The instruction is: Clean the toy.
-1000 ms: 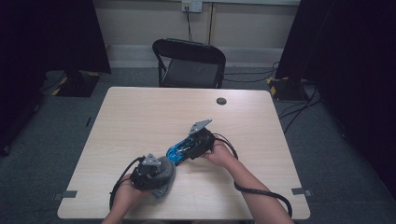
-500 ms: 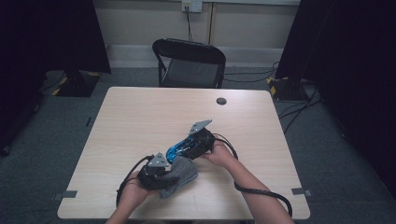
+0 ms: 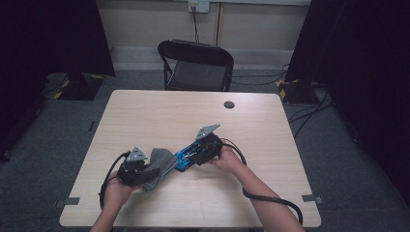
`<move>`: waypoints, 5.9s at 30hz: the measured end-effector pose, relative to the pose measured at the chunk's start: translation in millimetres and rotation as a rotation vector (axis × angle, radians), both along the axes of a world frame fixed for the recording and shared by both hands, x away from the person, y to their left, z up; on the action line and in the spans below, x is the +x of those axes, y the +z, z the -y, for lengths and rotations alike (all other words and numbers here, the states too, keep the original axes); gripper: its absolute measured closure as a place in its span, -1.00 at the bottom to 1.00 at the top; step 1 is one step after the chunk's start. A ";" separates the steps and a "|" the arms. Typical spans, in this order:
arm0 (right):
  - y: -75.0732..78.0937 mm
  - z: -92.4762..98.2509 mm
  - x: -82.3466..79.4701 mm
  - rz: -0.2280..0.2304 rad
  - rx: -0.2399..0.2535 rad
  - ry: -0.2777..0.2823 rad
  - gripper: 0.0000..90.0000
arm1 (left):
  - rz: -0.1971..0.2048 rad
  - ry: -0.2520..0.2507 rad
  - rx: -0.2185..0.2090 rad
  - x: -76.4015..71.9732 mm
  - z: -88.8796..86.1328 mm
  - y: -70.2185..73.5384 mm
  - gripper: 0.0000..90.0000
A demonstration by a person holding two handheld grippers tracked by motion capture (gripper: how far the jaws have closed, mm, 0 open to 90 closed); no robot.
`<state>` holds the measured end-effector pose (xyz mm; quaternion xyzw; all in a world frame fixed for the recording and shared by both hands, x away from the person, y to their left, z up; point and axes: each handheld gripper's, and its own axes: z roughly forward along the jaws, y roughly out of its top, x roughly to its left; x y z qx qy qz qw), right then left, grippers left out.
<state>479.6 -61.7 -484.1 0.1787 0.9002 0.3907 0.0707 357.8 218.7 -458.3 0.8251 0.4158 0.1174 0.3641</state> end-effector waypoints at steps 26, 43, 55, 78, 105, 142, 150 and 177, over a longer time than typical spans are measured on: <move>0.9 -1.6 -1.0 -0.003 -0.010 -0.001 -0.75 | -0.040 0.085 0.055 25.5 9.3 -21.1 0.51; 0.9 -2.2 -1.5 -0.003 -0.010 0.000 -0.75 | -0.088 0.024 0.029 11.4 26.2 -19.8 0.53; 0.8 -2.0 -1.4 -0.002 -0.009 0.000 -0.75 | -0.100 -0.017 0.026 -0.6 34.0 -18.3 0.53; 0.8 -1.8 -1.2 -0.001 -0.010 0.001 -0.75 | -0.120 -0.109 0.022 -14.0 59.4 -15.9 0.54; 0.5 -1.6 -1.3 0.000 -0.007 0.002 -0.75 | -0.086 -0.272 -0.013 -22.3 89.8 -9.2 0.51; 0.4 -1.8 -1.7 -0.001 -0.005 0.001 -0.75 | 0.012 0.070 -0.019 17.4 -5.7 -3.6 0.51; 0.1 -1.7 -1.7 0.001 -0.002 0.001 -0.75 | -0.008 0.146 0.017 25.6 2.8 -15.0 0.48; 0.6 -2.4 -2.0 -0.003 -0.007 0.002 -0.75 | -0.056 0.024 0.056 14.3 24.9 -18.5 0.50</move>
